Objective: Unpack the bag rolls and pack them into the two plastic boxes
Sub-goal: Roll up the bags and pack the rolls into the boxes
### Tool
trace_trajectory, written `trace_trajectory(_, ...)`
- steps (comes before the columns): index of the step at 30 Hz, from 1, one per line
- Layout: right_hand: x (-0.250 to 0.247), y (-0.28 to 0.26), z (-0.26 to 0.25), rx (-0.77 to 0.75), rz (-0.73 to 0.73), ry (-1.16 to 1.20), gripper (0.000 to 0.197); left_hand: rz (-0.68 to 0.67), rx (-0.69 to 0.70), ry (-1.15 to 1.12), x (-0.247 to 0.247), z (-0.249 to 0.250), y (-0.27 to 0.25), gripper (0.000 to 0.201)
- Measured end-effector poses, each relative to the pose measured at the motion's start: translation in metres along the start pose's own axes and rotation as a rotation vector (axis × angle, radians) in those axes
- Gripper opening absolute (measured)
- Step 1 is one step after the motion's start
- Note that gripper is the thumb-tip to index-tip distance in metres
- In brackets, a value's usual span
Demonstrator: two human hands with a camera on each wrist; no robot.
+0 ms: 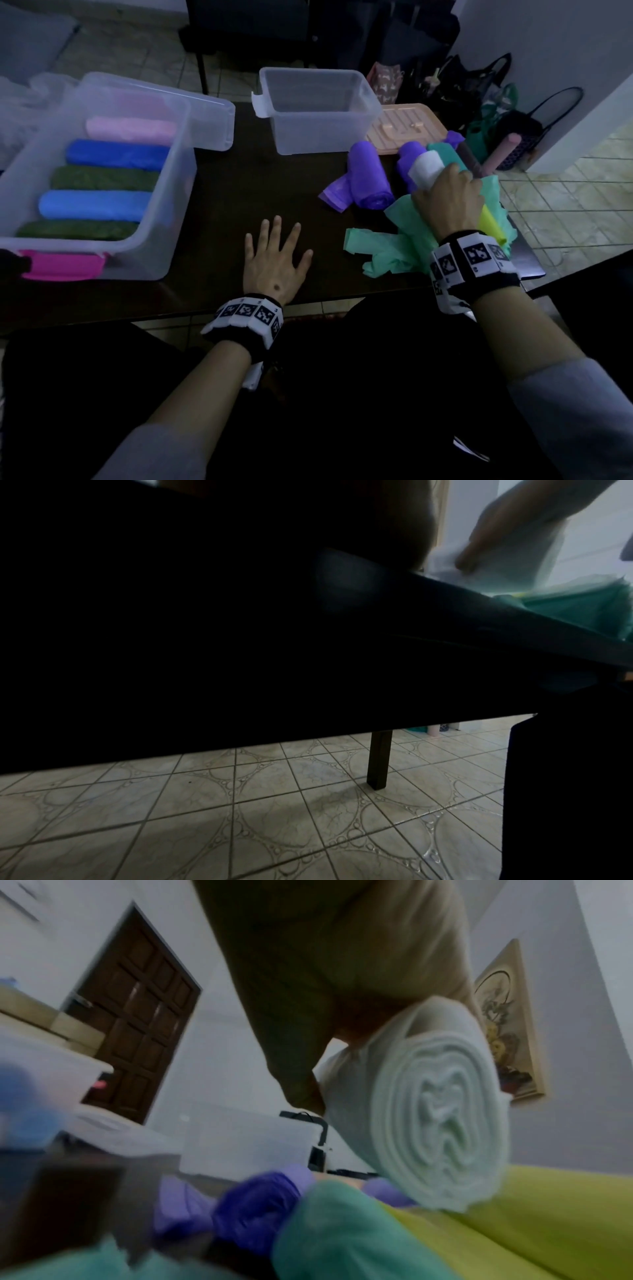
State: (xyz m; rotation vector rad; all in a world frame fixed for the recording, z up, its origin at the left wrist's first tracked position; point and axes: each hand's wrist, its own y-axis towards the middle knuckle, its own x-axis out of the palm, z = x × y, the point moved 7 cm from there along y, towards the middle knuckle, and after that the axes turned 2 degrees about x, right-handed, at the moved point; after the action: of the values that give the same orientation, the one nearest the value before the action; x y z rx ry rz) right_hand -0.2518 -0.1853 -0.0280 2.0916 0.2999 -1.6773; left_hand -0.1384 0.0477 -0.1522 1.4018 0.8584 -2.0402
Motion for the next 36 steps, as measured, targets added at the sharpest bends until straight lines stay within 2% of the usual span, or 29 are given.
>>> trace_trajectory(3,-0.009,-0.009,-0.037,-0.233,-0.026,0.094,0.048,0.011,0.003,0.003,0.000,0.000,0.000,0.059)
trace_trajectory(6,0.005,-0.030,-0.081,-0.437,-0.197,0.188,0.049,0.001,-0.002,0.017,0.002,-0.002,0.001,0.060)
trace_trajectory(9,0.030,-0.054,-0.121,-0.607,-0.339,0.090,0.049,0.011,0.028,-0.014,0.002,-0.002,0.001,0.062)
trace_trajectory(11,0.050,-0.067,-0.138,-0.686,-0.390,-0.032,0.050,0.061,0.023,-0.122,-0.002,-0.006,-0.001,0.064)
trace_trajectory(15,0.076,-0.081,-0.151,-0.717,-0.446,-0.095,0.052,0.165,-0.054,-0.475,-0.018,-0.019,-0.008,0.055)
trace_trajectory(19,0.079,-0.081,-0.151,-0.745,-0.467,-0.107,0.056,0.136,-0.118,-0.611,-0.032,-0.028,-0.011,0.055)
trace_trajectory(21,0.077,-0.081,-0.148,-0.765,-0.501,-0.112,0.068,0.103,-0.179,-0.673,-0.039,-0.037,-0.008,0.051)
trace_trajectory(23,0.068,-0.081,-0.147,-0.723,-0.518,0.002,0.076,0.036,-0.186,-0.652,-0.047,-0.043,0.001,0.047)
trace_trajectory(26,0.048,-0.083,-0.147,-0.688,-0.366,0.157,0.052,-0.038,-0.150,-0.557,-0.059,-0.048,0.015,0.043)
trace_trajectory(28,0.050,-0.086,-0.146,-0.678,-0.387,0.109,0.040,-0.097,-0.143,-0.490,-0.066,-0.050,0.024,0.039)
trace_trajectory(31,0.066,-0.087,-0.141,-0.621,-0.535,0.002,0.043,-0.184,-0.150,-0.446,-0.073,-0.050,0.038,0.036)
trace_trajectory(36,0.068,-0.096,-0.142,-0.673,-0.563,-0.090,0.060,-0.249,-0.112,-0.476,-0.078,-0.032,0.058,0.029)
